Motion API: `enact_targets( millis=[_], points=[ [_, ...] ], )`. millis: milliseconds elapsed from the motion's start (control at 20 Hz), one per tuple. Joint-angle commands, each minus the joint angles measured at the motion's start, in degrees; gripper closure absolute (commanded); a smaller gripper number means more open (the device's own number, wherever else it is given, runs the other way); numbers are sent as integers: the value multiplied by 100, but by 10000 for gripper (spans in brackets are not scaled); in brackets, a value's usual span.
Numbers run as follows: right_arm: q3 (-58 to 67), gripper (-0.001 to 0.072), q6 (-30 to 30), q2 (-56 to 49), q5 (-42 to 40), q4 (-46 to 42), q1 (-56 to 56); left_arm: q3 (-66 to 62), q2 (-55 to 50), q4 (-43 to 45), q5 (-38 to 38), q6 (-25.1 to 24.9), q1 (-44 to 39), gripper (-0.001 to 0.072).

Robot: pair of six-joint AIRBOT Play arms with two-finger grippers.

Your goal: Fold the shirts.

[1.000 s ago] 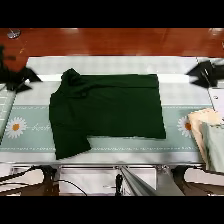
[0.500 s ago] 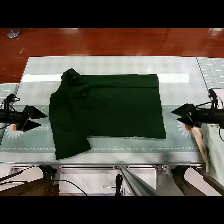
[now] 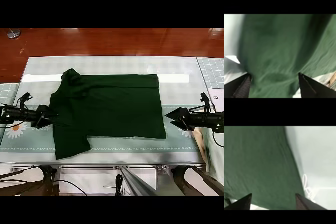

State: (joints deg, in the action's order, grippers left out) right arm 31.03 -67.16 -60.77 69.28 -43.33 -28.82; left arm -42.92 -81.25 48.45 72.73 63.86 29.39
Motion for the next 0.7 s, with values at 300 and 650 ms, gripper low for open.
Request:
enact_targets(
  millis=[300, 650],
  points=[
    [-236, 89, -977, 0, 828, -1661, 13, -136, -35, -70, 385, -341, -509, 673],
    [-455, 89, -1040, -417, 138, -1294, 984, -136, -35, -90, 380, -332, -514, 673]
  ],
)
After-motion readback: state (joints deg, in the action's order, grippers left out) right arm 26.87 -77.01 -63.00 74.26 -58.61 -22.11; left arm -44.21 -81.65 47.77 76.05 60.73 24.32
